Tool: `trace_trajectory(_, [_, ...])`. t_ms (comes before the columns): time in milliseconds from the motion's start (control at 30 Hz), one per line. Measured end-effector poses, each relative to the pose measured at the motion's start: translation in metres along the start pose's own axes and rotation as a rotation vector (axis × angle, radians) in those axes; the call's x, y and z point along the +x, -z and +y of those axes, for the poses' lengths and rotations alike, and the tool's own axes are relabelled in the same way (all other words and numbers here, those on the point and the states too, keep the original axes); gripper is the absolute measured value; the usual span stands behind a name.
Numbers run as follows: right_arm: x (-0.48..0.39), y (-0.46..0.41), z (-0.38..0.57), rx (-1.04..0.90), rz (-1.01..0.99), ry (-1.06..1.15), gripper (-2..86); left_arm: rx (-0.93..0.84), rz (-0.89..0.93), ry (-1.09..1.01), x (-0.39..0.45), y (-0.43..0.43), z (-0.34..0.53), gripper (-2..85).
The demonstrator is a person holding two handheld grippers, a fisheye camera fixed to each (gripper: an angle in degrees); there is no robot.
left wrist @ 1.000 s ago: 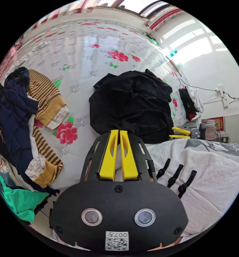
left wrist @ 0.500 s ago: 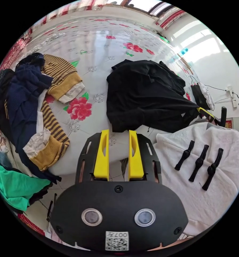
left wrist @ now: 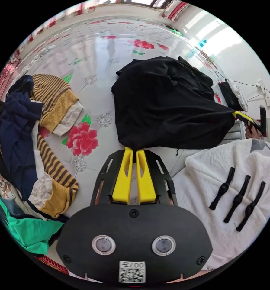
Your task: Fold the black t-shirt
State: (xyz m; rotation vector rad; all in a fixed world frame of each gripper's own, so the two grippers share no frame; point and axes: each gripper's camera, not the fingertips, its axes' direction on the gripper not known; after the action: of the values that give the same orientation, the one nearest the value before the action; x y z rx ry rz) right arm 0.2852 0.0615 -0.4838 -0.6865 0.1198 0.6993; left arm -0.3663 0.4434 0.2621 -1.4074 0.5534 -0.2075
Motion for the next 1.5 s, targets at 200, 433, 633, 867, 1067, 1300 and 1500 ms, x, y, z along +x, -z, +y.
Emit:
trace_trajectory(200, [0.006,0.141,0.013,0.252,-0.046,0.019,-0.3,0.358,0.154,-0.099,0.0,0.159,0.023,-0.9])
trace_trajectory(433, [0.011,0.259,0.006,0.493,-0.102,0.141,-0.2,0.474,0.151,-0.202,-0.02,0.21,-0.03,-0.9])
trace_trajectory(633, [0.055,0.242,-0.125,0.343,-0.02,0.046,-0.3,0.44,0.279,0.106,-0.062,0.21,-0.162,-0.9])
trace_trajectory(867, [0.035,0.391,-0.148,0.863,0.022,0.153,-0.3,0.83,0.181,-0.073,0.007,0.364,-0.162,-0.9])
trace_trajectory(1067, [0.024,0.392,-0.087,0.941,0.066,0.396,-0.2,0.945,0.034,-0.266,0.045,0.377,-0.076,-0.9])
trace_trajectory(1300, [0.043,0.243,-0.053,0.577,0.061,0.336,-0.3,0.566,-0.072,-0.081,0.031,0.196,-0.008,-0.8])
trace_trajectory(1500, [0.075,0.052,-0.038,0.095,-0.063,0.092,-0.3,0.09,-0.065,0.208,0.004,0.0,0.025,-0.8])
